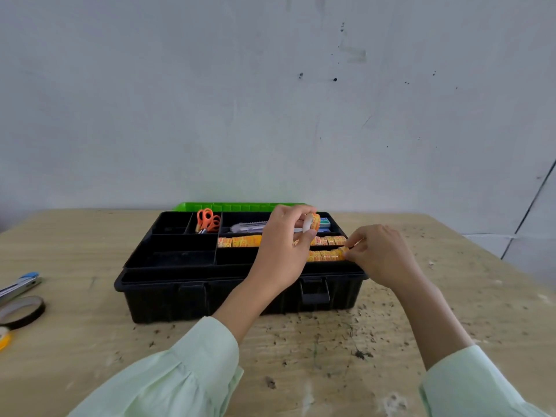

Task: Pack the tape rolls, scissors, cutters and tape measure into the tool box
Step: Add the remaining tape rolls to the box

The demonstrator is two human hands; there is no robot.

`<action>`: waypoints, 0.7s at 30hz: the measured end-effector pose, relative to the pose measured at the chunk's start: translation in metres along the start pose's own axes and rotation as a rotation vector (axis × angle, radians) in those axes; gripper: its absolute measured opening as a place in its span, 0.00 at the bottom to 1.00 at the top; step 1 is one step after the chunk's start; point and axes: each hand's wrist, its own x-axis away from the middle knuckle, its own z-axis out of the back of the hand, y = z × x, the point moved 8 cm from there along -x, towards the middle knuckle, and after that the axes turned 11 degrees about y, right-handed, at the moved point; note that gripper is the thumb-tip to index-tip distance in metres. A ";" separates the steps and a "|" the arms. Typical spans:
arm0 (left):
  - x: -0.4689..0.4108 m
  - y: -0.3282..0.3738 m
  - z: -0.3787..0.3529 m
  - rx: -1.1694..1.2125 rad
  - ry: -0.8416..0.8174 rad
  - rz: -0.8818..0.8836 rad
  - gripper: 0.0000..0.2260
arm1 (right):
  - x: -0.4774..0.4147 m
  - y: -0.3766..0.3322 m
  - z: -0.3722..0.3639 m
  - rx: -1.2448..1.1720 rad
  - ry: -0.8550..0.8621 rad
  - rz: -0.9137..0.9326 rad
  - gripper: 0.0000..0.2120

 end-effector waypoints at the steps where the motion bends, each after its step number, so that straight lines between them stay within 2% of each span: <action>1: -0.001 -0.001 -0.002 -0.001 -0.003 0.003 0.15 | 0.000 0.001 -0.001 0.015 -0.003 -0.002 0.04; 2: -0.002 -0.001 -0.005 0.000 -0.008 0.006 0.15 | 0.000 0.002 -0.002 0.018 -0.014 -0.005 0.03; 6: -0.004 0.000 -0.020 0.022 -0.057 0.011 0.14 | 0.003 -0.003 -0.008 0.001 -0.074 0.005 0.11; 16: -0.007 -0.002 -0.047 0.011 -0.137 0.024 0.14 | -0.004 -0.001 0.006 -0.047 -0.016 0.035 0.13; 19: -0.007 -0.003 -0.052 0.010 -0.147 0.024 0.13 | -0.006 0.006 0.018 -0.320 0.113 -0.031 0.13; 21: -0.008 0.000 -0.054 0.026 -0.129 0.021 0.13 | -0.004 0.006 0.023 -0.542 0.129 -0.082 0.12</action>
